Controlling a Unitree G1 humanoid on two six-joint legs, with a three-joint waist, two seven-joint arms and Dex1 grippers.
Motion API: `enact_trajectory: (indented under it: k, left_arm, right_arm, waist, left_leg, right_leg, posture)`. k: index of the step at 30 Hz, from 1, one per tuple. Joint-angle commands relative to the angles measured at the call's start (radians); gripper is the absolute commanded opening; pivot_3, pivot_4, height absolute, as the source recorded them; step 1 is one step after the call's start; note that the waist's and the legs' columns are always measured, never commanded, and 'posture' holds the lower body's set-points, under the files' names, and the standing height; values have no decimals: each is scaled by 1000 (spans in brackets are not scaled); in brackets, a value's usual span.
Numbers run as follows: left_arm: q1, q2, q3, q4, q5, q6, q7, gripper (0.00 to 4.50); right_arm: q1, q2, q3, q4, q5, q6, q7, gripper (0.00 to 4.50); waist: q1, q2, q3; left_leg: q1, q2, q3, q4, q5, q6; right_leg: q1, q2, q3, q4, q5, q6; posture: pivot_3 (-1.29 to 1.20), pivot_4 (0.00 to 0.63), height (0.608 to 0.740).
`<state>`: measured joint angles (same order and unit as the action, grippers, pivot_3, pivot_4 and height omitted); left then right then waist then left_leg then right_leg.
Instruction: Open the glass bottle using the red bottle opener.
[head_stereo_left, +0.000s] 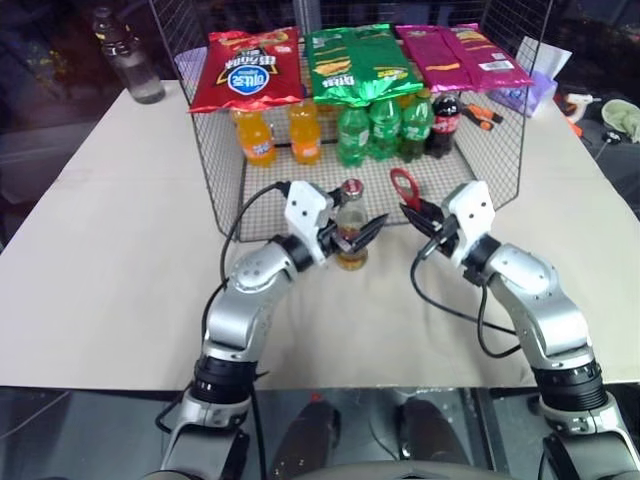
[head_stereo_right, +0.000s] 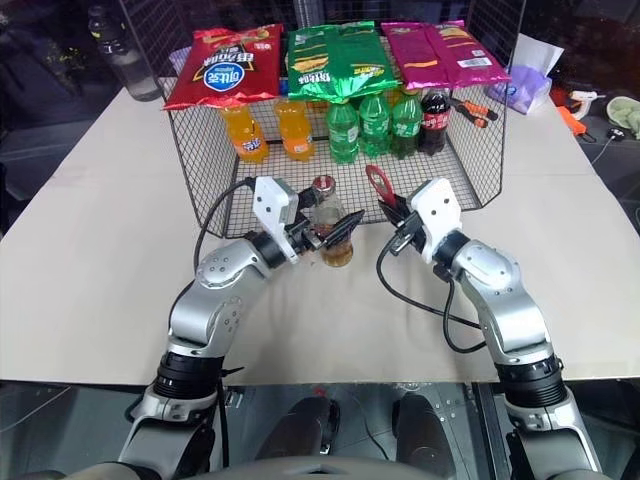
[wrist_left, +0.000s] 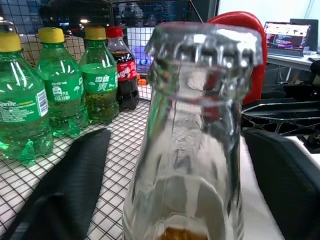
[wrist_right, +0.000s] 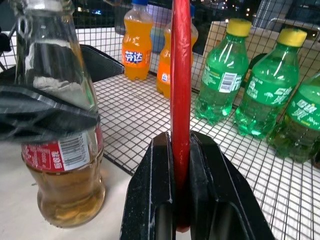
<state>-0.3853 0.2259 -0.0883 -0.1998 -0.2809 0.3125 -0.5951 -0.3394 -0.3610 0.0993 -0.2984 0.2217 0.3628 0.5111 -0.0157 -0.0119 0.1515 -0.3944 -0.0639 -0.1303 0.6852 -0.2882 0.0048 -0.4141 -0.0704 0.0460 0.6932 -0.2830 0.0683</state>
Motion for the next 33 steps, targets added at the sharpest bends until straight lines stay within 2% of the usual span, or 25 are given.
enact_trajectory:
  k: [1, 10, 16, 22, 28, 33]
  left_arm:
    - [-20, -7, -2, -19, -15, -19, -3, 2481]
    - [-8, 4, -10, -11, -4, -7, -4, 2481]
    - [-11, 4, -14, -8, -7, -4, -9, 2481]
    - [-15, 1, -17, -2, -7, -3, -11, 2481]
    - [-24, -7, -14, 11, -6, -6, -7, 2481]
    - [-23, -15, -18, 24, -1, -15, -7, 2481]
  right_arm:
    - [-5, 2, -26, -22, 0, -28, -9, 0]
    - [-62, -29, -16, -24, -65, -72, -14, 0]
    - [-168, -72, 61, 56, -282, -263, -60, 0]
    - [-207, -74, 148, 191, -424, -452, -76, 0]
    - [-194, -76, 176, 273, -539, -669, -151, 0]
    - [-194, -55, 159, 299, -580, -758, -221, 0]
  waist:
    - [0, 0, 0]
    - [0, 0, 0]
    - [0, 0, 0]
    - [0, 0, 0]
    - [1, 0, 0]
    - [0, 0, 0]
  left_leg:
    - [0, 0, 0, 0, 0, 0]
    - [0, 0, 0, 0, 0, 0]
    - [0, 0, 0, 0, 0, 0]
    - [0, 0, 1, 0, 0, 0]
    - [0, 0, 0, 0, 0, 0]
    - [0, 0, 0, 0, 0, 0]
  right_leg:
    - [0, 0, 0, 0, 0, 0]
    - [0, 0, 0, 0, 0, 0]
    - [0, 0, 0, 0, 0, 0]
    - [0, 0, 0, 0, 0, 0]
    - [0, 0, 0, 0, 0, 0]
    - [0, 0, 0, 0, 0, 0]
  posture:
    - [0, 150, 740]
    - [0, 150, 740]
    - [0, 150, 740]
    - [0, 150, 740]
    - [0, 150, 740]
    - [0, 150, 740]
